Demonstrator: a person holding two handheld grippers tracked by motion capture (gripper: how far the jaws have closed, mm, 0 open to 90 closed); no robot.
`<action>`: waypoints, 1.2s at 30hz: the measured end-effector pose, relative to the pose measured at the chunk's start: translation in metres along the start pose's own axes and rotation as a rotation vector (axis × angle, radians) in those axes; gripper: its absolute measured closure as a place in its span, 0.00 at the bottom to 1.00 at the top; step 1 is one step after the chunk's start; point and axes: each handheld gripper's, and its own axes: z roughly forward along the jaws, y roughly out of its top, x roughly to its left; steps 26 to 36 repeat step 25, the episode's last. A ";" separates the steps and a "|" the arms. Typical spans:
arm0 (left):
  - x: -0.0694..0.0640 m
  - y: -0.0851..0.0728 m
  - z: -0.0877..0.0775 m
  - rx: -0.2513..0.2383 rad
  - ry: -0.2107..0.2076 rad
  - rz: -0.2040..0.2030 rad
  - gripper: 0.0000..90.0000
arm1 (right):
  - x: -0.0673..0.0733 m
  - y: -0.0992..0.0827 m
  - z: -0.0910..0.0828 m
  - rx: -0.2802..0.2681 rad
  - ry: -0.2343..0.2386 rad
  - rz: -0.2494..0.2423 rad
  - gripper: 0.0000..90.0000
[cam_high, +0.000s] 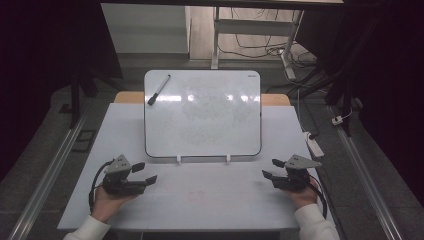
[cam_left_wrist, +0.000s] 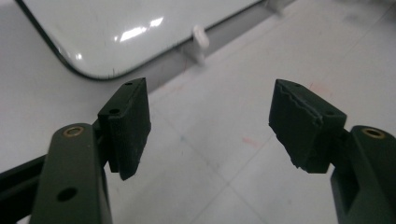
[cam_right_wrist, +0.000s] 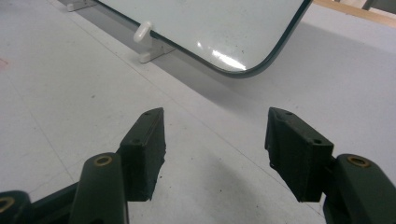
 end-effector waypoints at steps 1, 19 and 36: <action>-0.001 -0.002 0.001 0.011 0.012 0.012 0.34 | 0.000 0.000 0.000 0.000 0.000 0.000 0.42; 0.001 -0.003 0.001 0.002 0.019 0.022 0.34 | 0.005 0.000 0.000 -0.010 -0.009 -0.060 0.42; 0.002 -0.003 0.001 0.001 0.021 0.019 0.34 | 0.006 0.001 -0.001 -0.014 -0.008 -0.061 0.42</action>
